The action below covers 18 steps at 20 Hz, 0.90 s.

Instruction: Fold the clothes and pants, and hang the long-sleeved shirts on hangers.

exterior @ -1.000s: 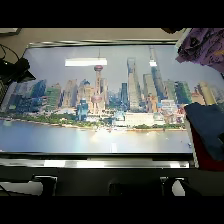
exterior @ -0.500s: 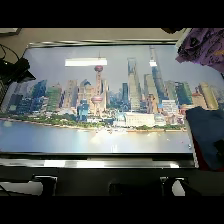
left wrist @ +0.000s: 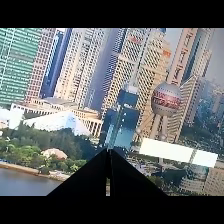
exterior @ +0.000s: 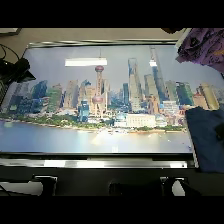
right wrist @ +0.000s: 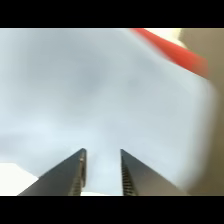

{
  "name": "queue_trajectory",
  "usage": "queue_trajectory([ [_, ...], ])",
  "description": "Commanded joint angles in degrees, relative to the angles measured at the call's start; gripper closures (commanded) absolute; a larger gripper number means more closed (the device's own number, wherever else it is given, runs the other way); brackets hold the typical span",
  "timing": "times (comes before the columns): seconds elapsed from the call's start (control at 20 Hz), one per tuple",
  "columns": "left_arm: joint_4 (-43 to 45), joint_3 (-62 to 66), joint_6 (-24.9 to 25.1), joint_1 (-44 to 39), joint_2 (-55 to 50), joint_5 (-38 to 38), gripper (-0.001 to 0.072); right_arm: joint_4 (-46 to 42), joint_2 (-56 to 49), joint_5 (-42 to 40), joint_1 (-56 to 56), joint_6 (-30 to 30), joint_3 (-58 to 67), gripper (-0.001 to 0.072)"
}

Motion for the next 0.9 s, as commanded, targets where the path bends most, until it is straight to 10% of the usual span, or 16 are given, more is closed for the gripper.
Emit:
queue_trajectory([
  [0.0,0.28,0.0,5.07,-1.31,0.33,0.02,0.069,22.29,-0.48,16.48,5.62,-13.31,5.46,0.0628],
  [0.4,12.68,-10.56,11.63,-16.94,9.55,5.29,0.0691,20.0,-11.06,22.71,45.38,-23.26,6.73,0.0682],
  [0.85,12.61,-32.68,7.96,-20.55,25.49,12.22,0.0687,16.94,-11.72,25.2,50.93,-23.3,6.73,0.0681],
])
